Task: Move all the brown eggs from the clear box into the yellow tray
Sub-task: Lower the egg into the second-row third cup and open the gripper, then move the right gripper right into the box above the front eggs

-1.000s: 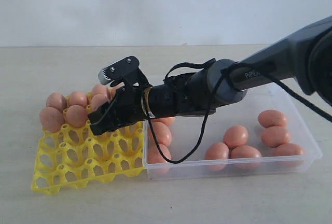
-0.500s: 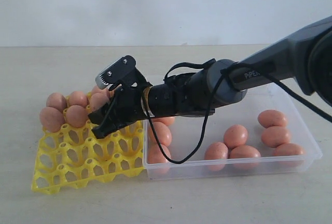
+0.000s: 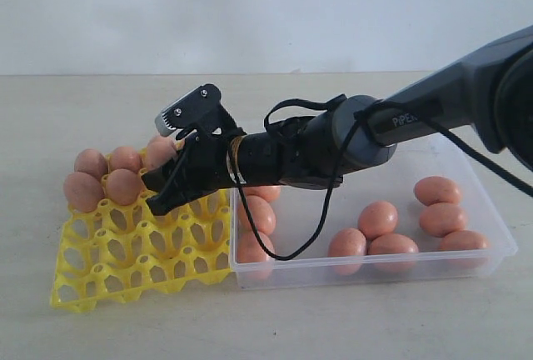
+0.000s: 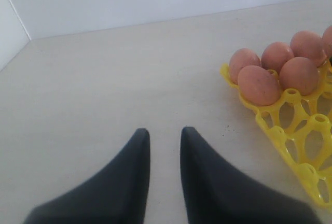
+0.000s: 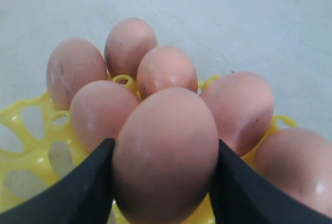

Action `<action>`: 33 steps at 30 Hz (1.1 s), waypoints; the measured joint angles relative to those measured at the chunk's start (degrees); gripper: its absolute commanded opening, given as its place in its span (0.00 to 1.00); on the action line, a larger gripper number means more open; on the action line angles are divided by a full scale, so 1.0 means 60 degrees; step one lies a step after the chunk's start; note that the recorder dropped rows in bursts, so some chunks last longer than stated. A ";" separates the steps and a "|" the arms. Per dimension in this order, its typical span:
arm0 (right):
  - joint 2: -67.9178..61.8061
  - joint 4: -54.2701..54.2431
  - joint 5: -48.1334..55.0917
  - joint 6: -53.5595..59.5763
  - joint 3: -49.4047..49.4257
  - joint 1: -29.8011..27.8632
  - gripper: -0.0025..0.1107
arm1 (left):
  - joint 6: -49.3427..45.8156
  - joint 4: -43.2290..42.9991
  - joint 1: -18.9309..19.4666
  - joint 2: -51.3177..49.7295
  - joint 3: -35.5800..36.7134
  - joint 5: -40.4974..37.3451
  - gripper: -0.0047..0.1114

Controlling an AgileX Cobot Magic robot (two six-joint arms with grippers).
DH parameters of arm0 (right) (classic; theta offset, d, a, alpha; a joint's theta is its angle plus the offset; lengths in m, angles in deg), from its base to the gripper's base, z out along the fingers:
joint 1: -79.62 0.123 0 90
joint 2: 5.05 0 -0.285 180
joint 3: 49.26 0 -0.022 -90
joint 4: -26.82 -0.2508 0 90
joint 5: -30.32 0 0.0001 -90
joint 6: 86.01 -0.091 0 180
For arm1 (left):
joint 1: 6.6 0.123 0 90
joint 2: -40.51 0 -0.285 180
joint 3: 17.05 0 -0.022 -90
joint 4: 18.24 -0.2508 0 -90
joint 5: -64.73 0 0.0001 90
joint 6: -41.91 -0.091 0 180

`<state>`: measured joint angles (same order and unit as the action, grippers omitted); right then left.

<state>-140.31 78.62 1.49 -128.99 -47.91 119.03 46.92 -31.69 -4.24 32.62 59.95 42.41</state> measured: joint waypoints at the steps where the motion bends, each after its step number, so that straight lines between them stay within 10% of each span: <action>1: 0.0000 0.0000 0.0000 0.0019 0.0000 0.0000 0.46 | 0.0000 0.0000 0.0000 0.0000 0.0000 0.0000 0.23; 23: 0.0425 -0.0296 0.0201 0.0091 0.0000 0.0090 0.56 | 0.0000 0.0000 0.0000 0.0000 0.0000 0.0000 0.23; 30: 0.2380 -0.0015 0.0294 -0.0432 0.0000 0.0090 0.06 | 0.0000 0.0000 0.0000 0.0000 0.0000 0.0000 0.23; 33: 0.3261 0.0997 0.1076 -0.0749 0.0000 0.0090 0.02 | 0.0000 0.0000 0.0000 0.0000 0.0000 0.0000 0.23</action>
<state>-120.75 84.60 7.95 -133.49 -47.91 119.57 46.92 -31.69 -4.24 32.62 59.95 42.41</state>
